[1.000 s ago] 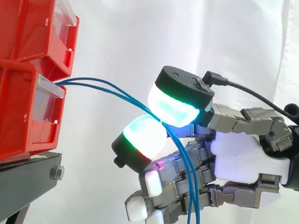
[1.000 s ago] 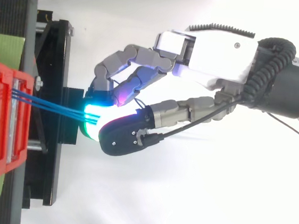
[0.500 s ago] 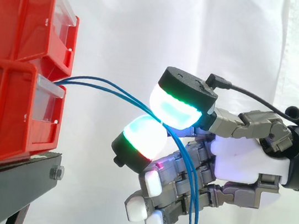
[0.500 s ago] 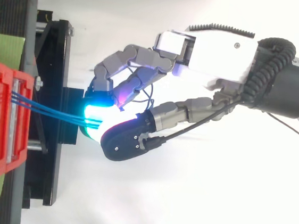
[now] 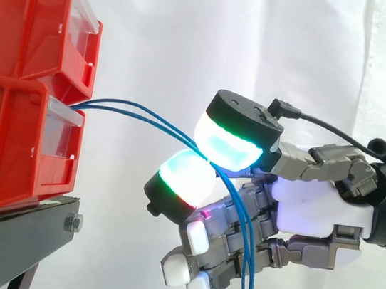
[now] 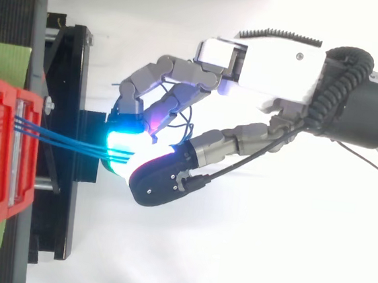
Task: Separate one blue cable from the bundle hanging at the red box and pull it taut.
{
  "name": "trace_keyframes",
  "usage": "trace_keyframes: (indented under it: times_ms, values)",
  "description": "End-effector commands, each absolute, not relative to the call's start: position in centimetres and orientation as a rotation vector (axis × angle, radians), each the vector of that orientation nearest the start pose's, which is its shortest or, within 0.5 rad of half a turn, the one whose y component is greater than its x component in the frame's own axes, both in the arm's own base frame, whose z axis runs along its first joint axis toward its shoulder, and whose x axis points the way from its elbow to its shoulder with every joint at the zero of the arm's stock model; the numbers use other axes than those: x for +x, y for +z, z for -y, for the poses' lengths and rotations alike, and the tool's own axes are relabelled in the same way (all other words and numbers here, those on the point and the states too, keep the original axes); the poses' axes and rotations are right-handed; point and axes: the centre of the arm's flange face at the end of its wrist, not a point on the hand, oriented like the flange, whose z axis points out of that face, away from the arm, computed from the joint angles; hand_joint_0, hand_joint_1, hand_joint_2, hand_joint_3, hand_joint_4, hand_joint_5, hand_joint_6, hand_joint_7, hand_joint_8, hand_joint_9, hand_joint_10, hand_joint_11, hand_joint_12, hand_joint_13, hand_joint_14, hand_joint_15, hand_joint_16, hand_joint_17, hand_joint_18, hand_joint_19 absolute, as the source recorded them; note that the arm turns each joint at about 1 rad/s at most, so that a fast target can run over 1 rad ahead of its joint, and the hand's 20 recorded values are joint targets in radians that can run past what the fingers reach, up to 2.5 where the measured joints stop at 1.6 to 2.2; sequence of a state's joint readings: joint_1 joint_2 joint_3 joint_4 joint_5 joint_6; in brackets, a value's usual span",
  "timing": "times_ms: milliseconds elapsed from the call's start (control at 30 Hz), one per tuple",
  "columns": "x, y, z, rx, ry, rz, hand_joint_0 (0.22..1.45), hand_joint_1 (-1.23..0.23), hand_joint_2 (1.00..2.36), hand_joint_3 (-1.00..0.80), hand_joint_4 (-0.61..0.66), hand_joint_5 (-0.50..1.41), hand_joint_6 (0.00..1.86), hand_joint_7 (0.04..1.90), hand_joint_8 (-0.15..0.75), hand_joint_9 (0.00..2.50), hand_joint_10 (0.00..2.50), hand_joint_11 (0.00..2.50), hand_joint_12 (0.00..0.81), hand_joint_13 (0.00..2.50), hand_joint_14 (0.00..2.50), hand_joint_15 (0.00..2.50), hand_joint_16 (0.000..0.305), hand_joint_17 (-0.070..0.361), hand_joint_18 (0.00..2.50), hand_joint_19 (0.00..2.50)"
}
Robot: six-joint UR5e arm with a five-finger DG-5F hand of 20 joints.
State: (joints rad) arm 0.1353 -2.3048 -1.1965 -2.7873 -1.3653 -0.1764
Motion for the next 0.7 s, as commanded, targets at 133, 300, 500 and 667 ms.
trace_keyframes:
  times_ms: [133,300,500,667]
  values:
    - [76.26,24.04,5.15,1.118,1.023,-1.244,0.68,-0.92,1.0,-0.5,0.0,-0.19,0.92,1.02,0.227,0.91,0.02,0.77,0.293,0.74,0.02,0.45,0.037,0.083,0.63,0.5]
    - [76.25,23.91,5.15,1.12,1.021,-1.247,0.62,-0.91,1.0,-0.5,0.02,-0.19,0.92,1.01,0.226,0.92,0.03,0.77,0.295,0.75,0.02,0.45,0.037,0.083,0.63,0.51]
    - [76.25,23.91,5.15,1.12,1.021,-1.247,0.51,-0.81,1.0,-0.5,0.07,-0.19,0.92,0.98,0.258,0.94,0.02,0.76,0.316,0.76,0.02,0.45,0.041,0.092,0.65,0.53]
    - [76.24,24.02,5.15,1.119,1.022,-1.246,0.49,-0.65,1.0,-0.5,0.09,-0.18,0.91,0.94,0.275,0.95,0.02,0.74,0.334,0.78,0.02,0.46,0.044,0.098,0.67,0.55]
